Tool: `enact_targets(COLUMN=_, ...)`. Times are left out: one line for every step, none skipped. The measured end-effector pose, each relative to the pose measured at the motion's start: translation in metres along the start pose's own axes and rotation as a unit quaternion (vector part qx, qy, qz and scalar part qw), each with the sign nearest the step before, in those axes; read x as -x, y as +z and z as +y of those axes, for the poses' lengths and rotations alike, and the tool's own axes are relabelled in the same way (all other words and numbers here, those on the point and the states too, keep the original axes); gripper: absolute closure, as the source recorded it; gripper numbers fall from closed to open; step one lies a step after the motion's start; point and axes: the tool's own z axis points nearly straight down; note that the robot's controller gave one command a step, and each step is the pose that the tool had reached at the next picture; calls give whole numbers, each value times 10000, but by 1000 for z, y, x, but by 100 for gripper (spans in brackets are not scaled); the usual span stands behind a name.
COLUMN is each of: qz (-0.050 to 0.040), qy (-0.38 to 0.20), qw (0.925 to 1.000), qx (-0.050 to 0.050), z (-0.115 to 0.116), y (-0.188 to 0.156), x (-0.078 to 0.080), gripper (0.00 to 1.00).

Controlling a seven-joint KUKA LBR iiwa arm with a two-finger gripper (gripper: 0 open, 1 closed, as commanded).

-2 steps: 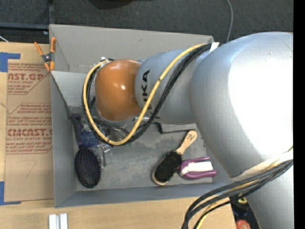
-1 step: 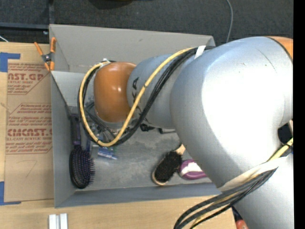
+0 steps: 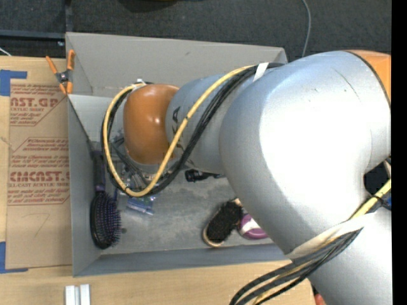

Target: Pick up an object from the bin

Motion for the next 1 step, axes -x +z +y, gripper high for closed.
enact_targets(qz=16, qy=-35, qw=10000, qx=-14, z=-2, y=-12, x=-1, gripper=100)
